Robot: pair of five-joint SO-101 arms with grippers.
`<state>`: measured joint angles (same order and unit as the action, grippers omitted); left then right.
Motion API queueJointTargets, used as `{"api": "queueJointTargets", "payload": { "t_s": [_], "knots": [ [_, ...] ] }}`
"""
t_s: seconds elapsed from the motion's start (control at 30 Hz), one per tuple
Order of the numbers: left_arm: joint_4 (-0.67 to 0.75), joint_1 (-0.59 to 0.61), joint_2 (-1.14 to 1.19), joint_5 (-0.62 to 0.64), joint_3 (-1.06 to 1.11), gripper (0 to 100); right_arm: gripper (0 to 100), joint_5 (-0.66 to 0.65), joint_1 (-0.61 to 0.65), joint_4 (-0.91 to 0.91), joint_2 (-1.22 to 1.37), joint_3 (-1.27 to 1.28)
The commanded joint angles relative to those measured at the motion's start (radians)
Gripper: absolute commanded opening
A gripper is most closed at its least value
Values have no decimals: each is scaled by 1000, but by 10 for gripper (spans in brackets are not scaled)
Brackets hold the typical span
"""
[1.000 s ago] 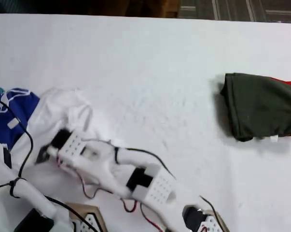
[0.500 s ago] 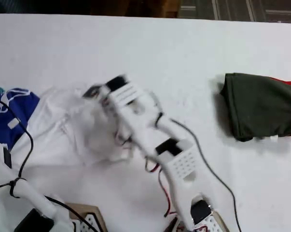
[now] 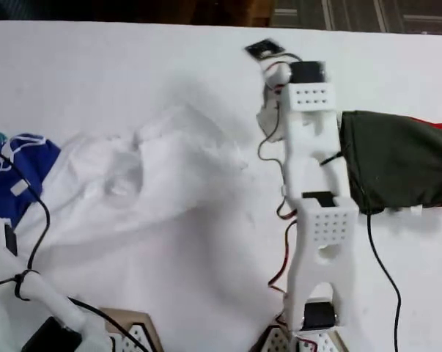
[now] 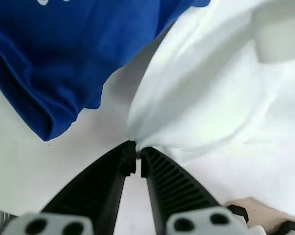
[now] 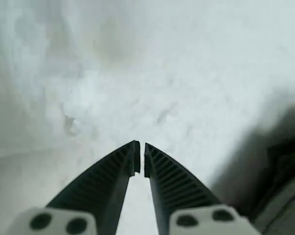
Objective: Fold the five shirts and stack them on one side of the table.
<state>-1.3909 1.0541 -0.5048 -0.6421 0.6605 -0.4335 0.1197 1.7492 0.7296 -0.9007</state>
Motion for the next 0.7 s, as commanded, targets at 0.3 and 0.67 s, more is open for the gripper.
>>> {"api": "queueJointTargets", "payload": {
  "t_s": [0.3,0.67],
  "knots": [
    [9,5,-15,-2,-10,30,20,-69,90,5,-211,71],
    [-64,-87,-15,55,-226,177,24,-138,225,-19,12,-132]
  ]
}}
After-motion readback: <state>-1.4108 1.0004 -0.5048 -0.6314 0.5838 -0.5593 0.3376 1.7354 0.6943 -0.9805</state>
